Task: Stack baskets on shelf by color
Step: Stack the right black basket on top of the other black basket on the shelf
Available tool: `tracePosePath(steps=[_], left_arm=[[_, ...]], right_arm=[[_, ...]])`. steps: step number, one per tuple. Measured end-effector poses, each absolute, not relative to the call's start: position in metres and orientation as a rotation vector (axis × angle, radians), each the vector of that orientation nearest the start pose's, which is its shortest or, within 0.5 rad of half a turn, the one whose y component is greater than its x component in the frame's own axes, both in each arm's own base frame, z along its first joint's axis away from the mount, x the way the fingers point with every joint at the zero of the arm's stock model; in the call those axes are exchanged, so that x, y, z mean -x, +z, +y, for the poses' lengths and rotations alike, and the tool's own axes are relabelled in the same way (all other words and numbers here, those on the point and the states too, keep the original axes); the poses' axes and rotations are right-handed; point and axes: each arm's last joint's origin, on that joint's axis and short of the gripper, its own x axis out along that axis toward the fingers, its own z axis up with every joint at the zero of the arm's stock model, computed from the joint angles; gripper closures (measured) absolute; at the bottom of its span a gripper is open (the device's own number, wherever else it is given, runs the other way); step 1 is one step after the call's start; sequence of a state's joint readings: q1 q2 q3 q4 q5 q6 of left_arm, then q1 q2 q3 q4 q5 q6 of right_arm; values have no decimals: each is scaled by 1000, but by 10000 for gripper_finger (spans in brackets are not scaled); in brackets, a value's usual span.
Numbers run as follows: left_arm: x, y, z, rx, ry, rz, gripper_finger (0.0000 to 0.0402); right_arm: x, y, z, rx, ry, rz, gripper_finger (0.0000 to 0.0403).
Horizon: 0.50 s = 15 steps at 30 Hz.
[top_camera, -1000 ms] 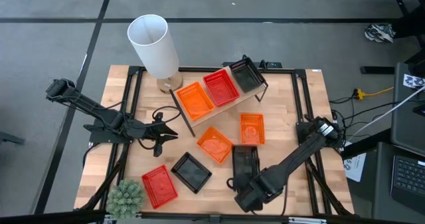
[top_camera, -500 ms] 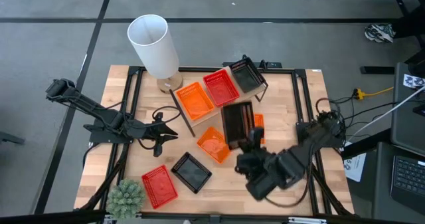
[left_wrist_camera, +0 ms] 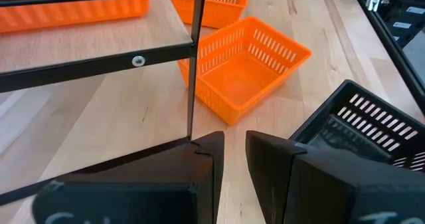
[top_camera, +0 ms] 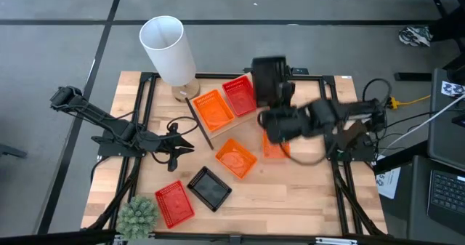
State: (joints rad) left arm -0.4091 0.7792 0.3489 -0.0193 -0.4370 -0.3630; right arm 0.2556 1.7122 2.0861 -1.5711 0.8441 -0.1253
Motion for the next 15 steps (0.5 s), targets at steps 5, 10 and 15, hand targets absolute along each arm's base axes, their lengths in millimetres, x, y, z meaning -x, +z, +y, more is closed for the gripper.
tracePosePath(steps=[5, 10, 15], left_arm=[[-156, 201, -54, 173, 101, 398, 345], [-156, 201, -54, 170, 117, 393, 345], [-156, 201, -54, 168, 123, 392, 345]], right_arm=[[-285, 436, -3, 632, -348, 1182, 402], [-279, 435, -56, 501, -237, 1230, 402], [-274, 436, -95, 461, -110, 1184, 402]])
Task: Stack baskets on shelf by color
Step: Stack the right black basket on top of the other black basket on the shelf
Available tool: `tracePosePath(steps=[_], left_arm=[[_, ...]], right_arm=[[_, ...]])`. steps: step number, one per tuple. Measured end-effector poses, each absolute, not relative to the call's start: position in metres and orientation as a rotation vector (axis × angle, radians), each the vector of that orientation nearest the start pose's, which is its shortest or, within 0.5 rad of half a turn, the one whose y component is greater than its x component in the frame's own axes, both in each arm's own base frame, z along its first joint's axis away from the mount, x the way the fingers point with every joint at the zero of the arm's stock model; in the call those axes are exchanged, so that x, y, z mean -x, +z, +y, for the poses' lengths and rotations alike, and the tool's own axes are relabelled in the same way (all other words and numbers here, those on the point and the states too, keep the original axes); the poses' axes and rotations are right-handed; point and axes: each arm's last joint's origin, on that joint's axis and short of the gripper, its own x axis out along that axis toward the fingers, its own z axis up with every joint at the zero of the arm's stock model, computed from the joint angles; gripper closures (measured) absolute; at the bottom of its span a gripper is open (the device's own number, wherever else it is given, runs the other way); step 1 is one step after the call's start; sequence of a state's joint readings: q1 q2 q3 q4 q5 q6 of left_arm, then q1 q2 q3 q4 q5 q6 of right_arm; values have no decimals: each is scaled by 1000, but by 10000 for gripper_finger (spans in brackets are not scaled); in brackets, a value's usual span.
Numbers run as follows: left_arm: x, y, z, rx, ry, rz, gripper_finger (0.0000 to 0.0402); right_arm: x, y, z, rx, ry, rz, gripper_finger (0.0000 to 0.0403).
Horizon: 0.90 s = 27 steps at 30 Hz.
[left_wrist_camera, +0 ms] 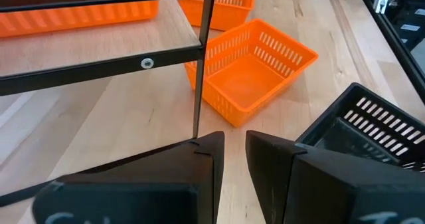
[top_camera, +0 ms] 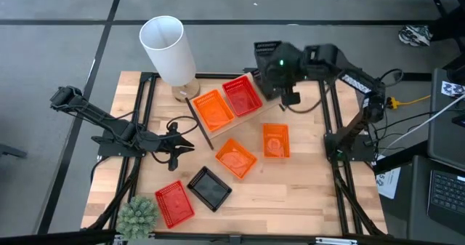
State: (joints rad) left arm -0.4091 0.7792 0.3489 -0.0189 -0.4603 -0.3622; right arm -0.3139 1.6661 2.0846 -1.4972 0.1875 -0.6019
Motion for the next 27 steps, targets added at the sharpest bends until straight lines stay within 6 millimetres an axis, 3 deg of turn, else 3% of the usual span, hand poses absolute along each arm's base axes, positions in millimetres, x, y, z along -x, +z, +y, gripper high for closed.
tracePosePath(steps=[5, 17, 27], left_arm=[[-156, 201, -54, 168, 123, 392, 345], [-156, 201, -53, 168, 125, 390, 345], [-156, 201, -53, 167, 145, 380, 345]], right_arm=[[-271, 432, -112, 404, -6, 1135, 403], [-272, 378, -131, 463, 107, 1366, 403], [-270, 371, -132, 482, 160, 1396, 403]])
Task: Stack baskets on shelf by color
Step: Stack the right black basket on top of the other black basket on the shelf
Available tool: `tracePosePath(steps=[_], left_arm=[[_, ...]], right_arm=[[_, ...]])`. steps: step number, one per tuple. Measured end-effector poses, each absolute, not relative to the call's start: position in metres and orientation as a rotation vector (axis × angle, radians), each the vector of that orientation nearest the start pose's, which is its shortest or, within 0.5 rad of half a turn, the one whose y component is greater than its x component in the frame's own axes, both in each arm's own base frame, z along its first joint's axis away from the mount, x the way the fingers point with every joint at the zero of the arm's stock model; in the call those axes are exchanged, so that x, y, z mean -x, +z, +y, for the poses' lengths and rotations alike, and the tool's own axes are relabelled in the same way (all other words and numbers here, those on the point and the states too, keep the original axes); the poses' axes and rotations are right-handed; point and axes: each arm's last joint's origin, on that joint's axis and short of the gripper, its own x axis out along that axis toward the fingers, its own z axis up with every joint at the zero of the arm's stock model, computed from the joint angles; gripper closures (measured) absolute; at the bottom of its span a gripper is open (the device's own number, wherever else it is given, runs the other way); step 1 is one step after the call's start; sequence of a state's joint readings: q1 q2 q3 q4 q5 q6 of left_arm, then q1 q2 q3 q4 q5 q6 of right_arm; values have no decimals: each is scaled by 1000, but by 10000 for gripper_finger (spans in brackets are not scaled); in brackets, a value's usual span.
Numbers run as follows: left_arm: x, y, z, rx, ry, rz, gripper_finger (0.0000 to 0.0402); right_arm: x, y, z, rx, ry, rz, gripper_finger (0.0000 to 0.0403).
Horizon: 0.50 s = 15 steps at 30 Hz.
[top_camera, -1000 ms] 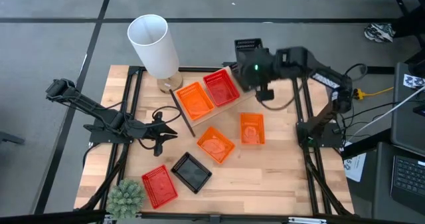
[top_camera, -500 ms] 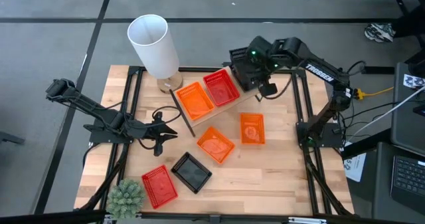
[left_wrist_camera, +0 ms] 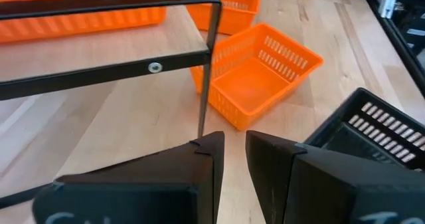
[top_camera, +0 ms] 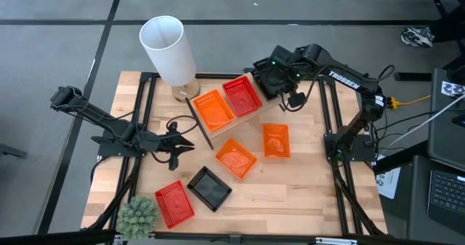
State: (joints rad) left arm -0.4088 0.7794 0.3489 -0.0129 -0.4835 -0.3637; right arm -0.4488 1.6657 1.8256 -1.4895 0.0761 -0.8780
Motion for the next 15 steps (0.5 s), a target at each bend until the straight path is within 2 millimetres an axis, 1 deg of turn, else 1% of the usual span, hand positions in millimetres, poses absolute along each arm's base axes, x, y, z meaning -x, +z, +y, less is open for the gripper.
tracePosePath(steps=[7, 15], left_arm=[[-156, 201, -52, 160, 175, 372, 345], [-156, 201, -52, 161, 175, 372, 345]], right_arm=[[-270, 371, -132, 477, 192, 1375, 400], [-272, 371, -133, 489, 186, 1360, 360]])
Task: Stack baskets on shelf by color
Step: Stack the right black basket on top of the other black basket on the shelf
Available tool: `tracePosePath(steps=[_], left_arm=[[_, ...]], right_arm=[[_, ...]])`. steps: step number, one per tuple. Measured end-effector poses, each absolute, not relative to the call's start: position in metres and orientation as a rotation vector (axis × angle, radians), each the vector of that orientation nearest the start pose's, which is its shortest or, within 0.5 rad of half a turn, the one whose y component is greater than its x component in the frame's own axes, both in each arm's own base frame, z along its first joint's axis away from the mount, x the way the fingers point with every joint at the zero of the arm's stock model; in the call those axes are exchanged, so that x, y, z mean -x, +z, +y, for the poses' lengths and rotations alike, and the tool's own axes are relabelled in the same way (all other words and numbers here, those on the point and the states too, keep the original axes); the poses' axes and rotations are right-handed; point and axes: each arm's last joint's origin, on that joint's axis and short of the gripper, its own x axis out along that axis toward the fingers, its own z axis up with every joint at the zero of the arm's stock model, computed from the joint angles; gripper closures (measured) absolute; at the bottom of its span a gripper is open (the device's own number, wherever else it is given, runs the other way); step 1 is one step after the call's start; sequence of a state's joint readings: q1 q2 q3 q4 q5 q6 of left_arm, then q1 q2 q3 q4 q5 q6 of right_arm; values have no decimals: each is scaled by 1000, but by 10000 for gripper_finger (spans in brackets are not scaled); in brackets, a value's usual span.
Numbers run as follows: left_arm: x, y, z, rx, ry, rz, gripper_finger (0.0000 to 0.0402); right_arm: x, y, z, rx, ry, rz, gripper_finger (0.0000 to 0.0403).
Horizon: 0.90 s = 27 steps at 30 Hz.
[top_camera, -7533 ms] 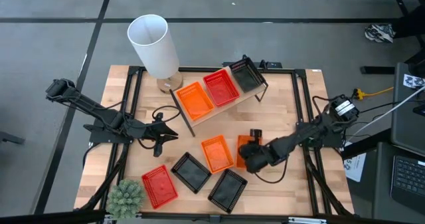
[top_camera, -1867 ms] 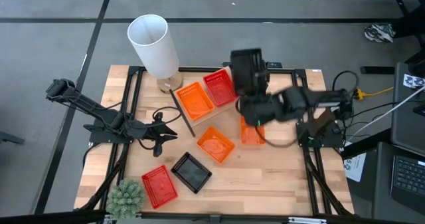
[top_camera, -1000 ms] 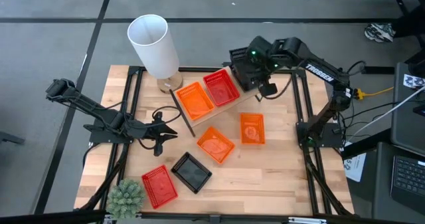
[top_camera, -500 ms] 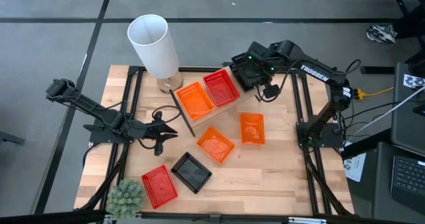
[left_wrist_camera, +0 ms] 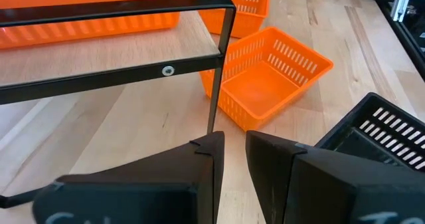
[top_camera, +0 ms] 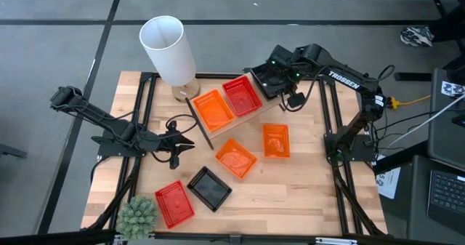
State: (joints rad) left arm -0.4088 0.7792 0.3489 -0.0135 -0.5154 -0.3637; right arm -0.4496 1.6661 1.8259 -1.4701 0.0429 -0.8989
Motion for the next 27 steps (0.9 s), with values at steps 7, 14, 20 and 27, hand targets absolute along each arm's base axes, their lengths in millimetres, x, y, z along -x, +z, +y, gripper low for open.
tracePosePath(steps=[7, 14, 20, 27], left_arm=[[-156, 201, -52, 160, 175, 372, 345], [-156, 201, -52, 161, 175, 372, 345], [-156, 201, -52, 161, 175, 372, 345], [-156, 201, -52, 162, 175, 372, 345]], right_arm=[[-273, 372, -133, 496, 177, 1348, 315], [-275, 372, -136, 503, 89, 1360, 285], [-272, 372, -134, 441, 73, 1379, 284], [-268, 371, -132, 358, -13, 1441, 283]])
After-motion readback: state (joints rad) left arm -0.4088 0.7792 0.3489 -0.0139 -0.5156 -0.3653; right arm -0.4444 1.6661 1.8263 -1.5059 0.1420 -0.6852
